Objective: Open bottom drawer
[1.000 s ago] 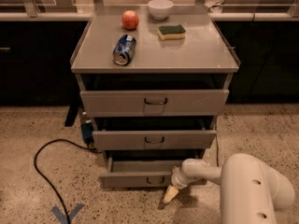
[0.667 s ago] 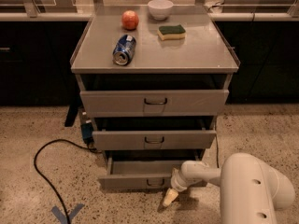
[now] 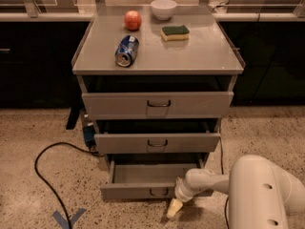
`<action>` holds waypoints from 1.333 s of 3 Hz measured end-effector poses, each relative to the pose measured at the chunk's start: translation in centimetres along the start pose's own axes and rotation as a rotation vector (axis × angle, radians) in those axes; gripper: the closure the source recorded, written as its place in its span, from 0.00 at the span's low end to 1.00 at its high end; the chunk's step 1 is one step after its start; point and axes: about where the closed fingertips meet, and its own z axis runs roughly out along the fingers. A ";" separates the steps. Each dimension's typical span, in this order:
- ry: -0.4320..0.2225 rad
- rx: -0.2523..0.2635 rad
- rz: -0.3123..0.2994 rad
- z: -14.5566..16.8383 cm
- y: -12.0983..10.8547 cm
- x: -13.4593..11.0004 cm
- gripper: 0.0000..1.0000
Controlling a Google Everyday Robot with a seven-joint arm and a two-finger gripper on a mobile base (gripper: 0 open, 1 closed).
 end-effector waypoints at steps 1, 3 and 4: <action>0.004 -0.044 0.025 -0.3 5.0 1.2 0.00; 0.009 -0.045 0.020 0.1 5.0 1.1 0.00; 0.034 -0.093 0.036 0.2 7.0 2.0 0.00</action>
Offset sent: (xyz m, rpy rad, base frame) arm -0.0864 -0.0119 0.0239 0.0150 0.0289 -0.0692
